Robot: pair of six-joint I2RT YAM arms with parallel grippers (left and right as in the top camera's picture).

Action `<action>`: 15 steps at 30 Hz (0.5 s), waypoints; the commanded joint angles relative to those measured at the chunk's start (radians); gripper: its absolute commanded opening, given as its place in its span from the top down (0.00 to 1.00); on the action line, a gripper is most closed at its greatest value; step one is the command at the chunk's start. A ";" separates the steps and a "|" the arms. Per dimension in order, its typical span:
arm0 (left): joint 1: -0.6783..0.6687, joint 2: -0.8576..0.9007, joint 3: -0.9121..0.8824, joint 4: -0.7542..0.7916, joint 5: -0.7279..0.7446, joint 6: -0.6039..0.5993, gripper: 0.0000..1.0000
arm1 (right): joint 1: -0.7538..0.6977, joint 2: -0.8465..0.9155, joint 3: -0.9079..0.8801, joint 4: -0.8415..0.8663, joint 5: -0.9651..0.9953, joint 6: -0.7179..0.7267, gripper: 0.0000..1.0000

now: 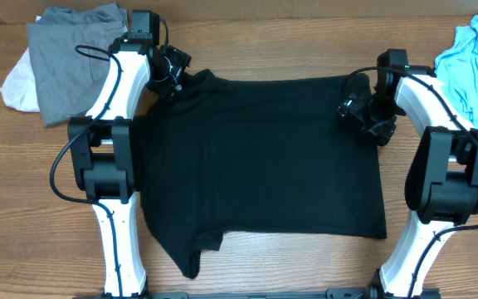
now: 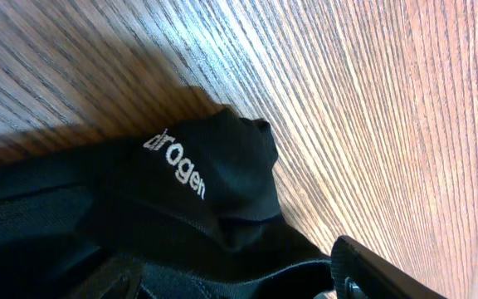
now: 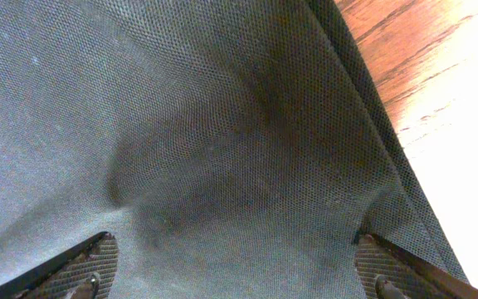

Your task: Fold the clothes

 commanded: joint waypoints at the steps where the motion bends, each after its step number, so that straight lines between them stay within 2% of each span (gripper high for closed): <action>1: -0.003 0.015 0.010 0.005 -0.024 -0.022 0.25 | 0.005 -0.026 -0.006 0.000 -0.002 -0.007 0.05; 4: -0.003 0.026 0.010 0.012 -0.003 -0.025 0.25 | 0.005 -0.026 -0.006 0.000 -0.002 -0.007 0.05; 6: -0.003 0.040 0.010 0.014 0.008 -0.025 0.31 | 0.005 -0.026 -0.006 -0.001 -0.002 -0.007 0.05; 11: -0.003 0.075 0.010 0.031 0.057 -0.021 0.55 | 0.005 -0.026 -0.006 -0.010 -0.002 -0.007 0.05; 15: -0.002 0.077 0.010 0.042 0.045 -0.006 0.80 | 0.005 -0.026 -0.006 -0.011 -0.002 -0.007 0.05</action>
